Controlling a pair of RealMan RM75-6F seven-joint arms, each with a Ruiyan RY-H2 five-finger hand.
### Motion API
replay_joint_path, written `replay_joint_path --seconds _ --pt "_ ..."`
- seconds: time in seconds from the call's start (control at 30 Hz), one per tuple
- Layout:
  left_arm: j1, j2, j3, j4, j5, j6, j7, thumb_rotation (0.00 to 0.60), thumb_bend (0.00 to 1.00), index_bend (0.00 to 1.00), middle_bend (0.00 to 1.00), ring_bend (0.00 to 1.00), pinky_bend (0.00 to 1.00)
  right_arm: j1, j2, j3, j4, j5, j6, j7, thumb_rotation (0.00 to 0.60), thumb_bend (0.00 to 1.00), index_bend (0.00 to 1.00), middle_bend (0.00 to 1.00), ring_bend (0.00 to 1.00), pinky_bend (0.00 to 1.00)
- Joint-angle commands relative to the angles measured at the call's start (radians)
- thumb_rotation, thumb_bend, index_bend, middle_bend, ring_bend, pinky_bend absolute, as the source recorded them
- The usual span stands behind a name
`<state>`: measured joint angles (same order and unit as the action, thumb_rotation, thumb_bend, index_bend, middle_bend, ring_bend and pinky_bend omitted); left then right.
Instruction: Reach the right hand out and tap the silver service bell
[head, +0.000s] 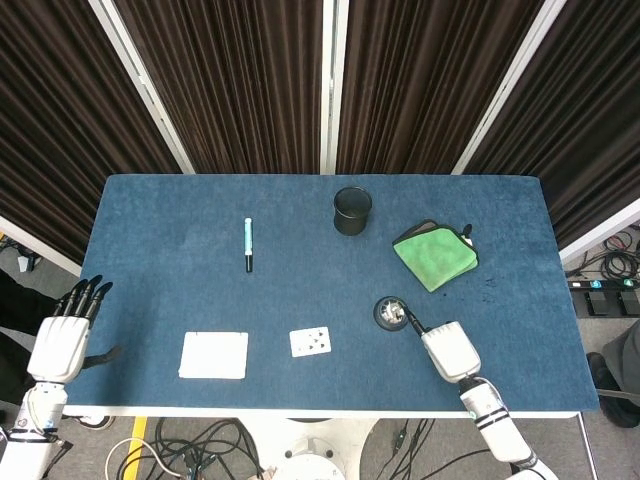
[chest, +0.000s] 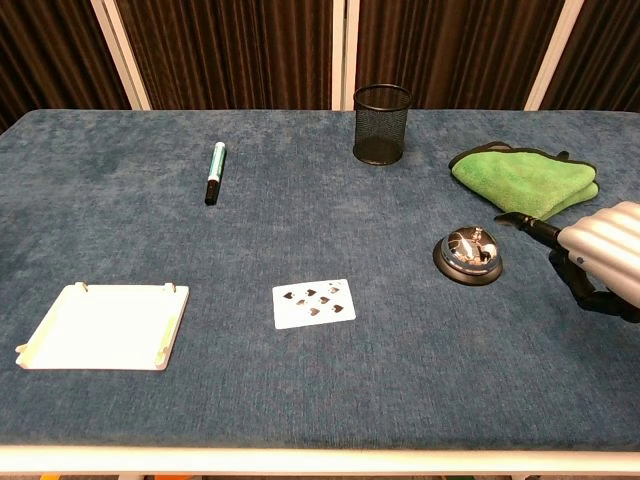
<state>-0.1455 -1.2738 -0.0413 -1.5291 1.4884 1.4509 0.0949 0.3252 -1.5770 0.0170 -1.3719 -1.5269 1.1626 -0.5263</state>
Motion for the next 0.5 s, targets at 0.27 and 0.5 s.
replay_joint_path --seconds 0.27,0.5 --pt "0.004 0.008 0.001 0.013 -0.002 -0.001 -0.021 0.6 0.03 0.09 0.01 0.0 0.16 0.025 -0.03 0.01 0.011 0.029 -0.024 -0.023 0.6 1.0 0.0 0.88 0.79 0.73" --pt "0.007 0.011 0.002 0.02 -0.004 0.0 -0.031 0.6 0.03 0.09 0.01 0.0 0.16 0.038 -0.058 0.006 0.041 0.066 -0.061 -0.043 0.6 1.0 0.0 0.88 0.79 0.73"
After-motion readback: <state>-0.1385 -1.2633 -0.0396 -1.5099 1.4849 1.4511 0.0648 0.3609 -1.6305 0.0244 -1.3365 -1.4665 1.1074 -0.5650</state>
